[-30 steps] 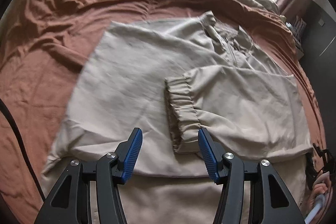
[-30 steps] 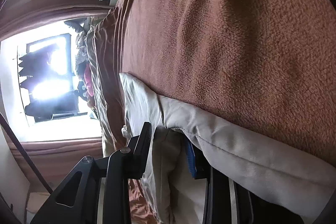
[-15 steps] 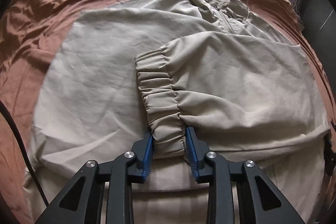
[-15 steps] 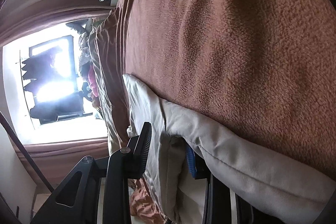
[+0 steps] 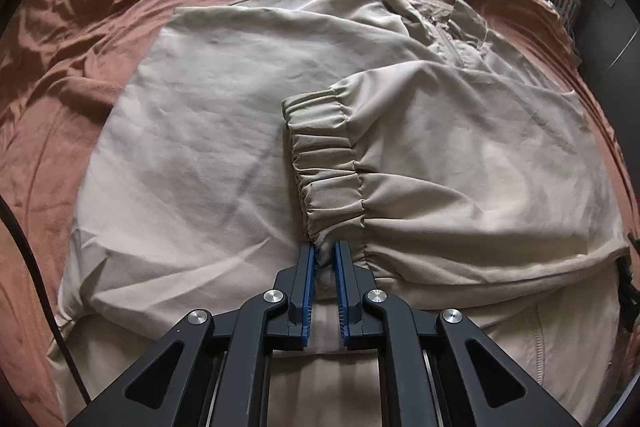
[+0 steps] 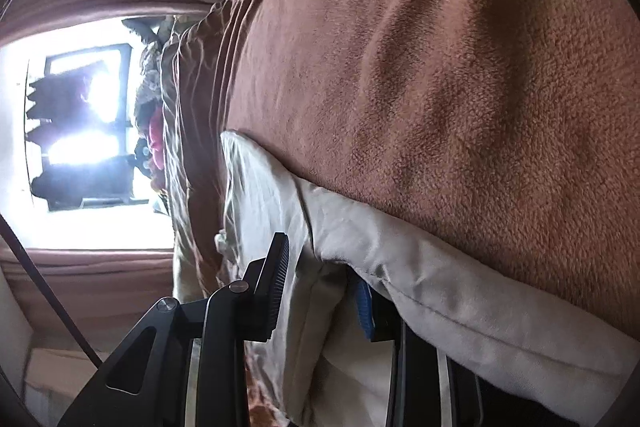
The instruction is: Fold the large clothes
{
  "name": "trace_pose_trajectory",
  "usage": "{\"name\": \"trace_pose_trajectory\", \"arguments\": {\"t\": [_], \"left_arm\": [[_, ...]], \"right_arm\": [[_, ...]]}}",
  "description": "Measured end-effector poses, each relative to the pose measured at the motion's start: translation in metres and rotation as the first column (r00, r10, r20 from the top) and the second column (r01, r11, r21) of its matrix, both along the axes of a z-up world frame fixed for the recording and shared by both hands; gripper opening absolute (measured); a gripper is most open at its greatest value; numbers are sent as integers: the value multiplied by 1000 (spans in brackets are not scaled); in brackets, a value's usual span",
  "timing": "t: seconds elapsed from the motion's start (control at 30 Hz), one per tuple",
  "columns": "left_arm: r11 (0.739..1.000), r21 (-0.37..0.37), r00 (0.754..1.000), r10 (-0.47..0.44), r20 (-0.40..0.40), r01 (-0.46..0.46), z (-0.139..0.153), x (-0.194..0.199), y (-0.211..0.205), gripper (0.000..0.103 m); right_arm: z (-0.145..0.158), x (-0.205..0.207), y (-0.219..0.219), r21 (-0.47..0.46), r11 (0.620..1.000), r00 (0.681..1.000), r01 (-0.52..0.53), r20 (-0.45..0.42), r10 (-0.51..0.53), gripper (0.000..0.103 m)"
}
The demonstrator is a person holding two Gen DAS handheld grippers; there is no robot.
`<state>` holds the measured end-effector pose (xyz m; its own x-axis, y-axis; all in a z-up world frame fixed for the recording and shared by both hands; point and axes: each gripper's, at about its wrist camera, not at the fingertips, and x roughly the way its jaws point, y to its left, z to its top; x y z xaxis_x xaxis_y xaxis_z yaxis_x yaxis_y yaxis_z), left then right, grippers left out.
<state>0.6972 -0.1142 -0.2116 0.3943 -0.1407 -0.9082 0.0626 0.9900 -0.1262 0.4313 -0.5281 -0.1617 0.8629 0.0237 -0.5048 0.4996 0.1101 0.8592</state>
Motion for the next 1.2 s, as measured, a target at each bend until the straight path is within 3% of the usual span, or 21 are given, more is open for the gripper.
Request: {"name": "trace_pose_trajectory", "arguments": {"t": [0.07, 0.1, 0.17, 0.2, 0.4, 0.47, 0.53, 0.6, 0.87, 0.97, 1.07, 1.2], "left_arm": [[1000, -10, 1000, -14, 8, 14, 6, -5, 1, 11], [1000, -16, 1000, -19, 13, 19, 10, -8, 2, 11], [999, -25, 999, -33, 35, 33, 21, -17, 6, 11], [999, -28, 998, -39, 48, 40, 27, -22, 8, 11], [997, -78, 994, -21, 112, 30, 69, -55, 32, 17], [994, -105, 992, -10, 128, 24, 81, -68, 42, 32], [991, -131, 987, 0, 161, 22, 94, -84, 52, 61], [990, -140, 981, 8, 196, 20, 106, -99, 61, 66], [978, -211, 967, 49, 249, 5, 136, -164, 97, 66], [976, -220, 952, 76, 295, -10, 144, -192, 107, 66], [962, -274, 943, 106, 317, -16, 149, -217, 119, 66], [951, -310, 933, 133, 336, -24, 152, -249, 131, 66]], "right_arm": [[5, 3, 2, -7, 1000, 1000, -15, -5, 15, 30], [8, 4, 2, -14, 1000, 1000, -26, -4, 26, 36], [17, 5, 7, -49, 998, 999, -47, 1, 47, 66], [22, 6, 11, -69, 996, 998, -58, 4, 58, 69], [34, 2, 38, -145, 979, 990, -142, -9, 142, 69], [35, -1, 42, -152, 977, 988, -151, -13, 151, 69], [39, -5, 47, -179, 973, 989, -148, -20, 147, 69], [43, -6, 54, -210, 964, 986, -164, -32, 161, 69], [62, -49, 79, -313, 920, 969, -236, -5, 247, 69], [75, -70, 94, -381, 887, 958, -262, 10, 288, 69], [87, -96, 105, -438, 855, 943, -277, 46, 329, 69], [103, -127, 115, -505, 803, 930, -316, 4, 369, 69]]}}
